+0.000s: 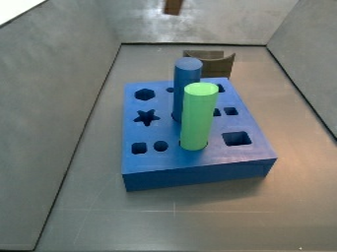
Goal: Pick up the arch object. Move up. Place the arch object on the fixture. Regrasp the arch object. Move to above the board. Insert the arch object.
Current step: Move to above the board, then insert the arch object.
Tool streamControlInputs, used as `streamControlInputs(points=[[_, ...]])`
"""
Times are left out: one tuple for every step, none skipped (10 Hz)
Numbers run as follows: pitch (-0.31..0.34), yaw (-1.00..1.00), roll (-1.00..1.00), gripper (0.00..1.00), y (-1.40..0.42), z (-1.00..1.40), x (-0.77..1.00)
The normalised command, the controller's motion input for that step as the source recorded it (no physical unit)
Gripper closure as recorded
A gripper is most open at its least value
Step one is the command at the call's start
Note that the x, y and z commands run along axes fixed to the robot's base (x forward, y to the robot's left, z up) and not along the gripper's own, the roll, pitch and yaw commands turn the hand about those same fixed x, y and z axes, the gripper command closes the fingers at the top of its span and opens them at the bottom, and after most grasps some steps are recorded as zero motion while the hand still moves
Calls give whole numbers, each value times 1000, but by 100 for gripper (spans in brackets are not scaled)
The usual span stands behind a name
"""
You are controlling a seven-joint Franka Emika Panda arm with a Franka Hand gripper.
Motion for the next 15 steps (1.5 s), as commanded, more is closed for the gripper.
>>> streamControlInputs(points=[[-245, -149, -1000, 100, -503, 256, -619], [-244, -153, -1000, 100, -189, 115, -374], [-250, -156, -1000, 100, -81, 59, -262], [-263, -160, -1000, 100, -5, 38, -192], [-272, -162, -1000, 100, 17, 28, -173], [-271, -135, -885, 100, 51, 13, -154], [-232, -92, -668, 100, 63, 9, -139], [-174, -41, -412, 100, 51, 4, -117], [-145, -34, -316, 100, 39, 4, -97], [0, 0, 11, 100, -6, 0, 0], [0, 0, 0, 100, 29, 0, 0], [11, -157, 0, 100, 106, -6, 217], [56, -220, 0, 100, 323, -23, 774], [41, -171, -47, 100, 409, 0, 911], [27, -220, -31, 100, 326, 0, 983]])
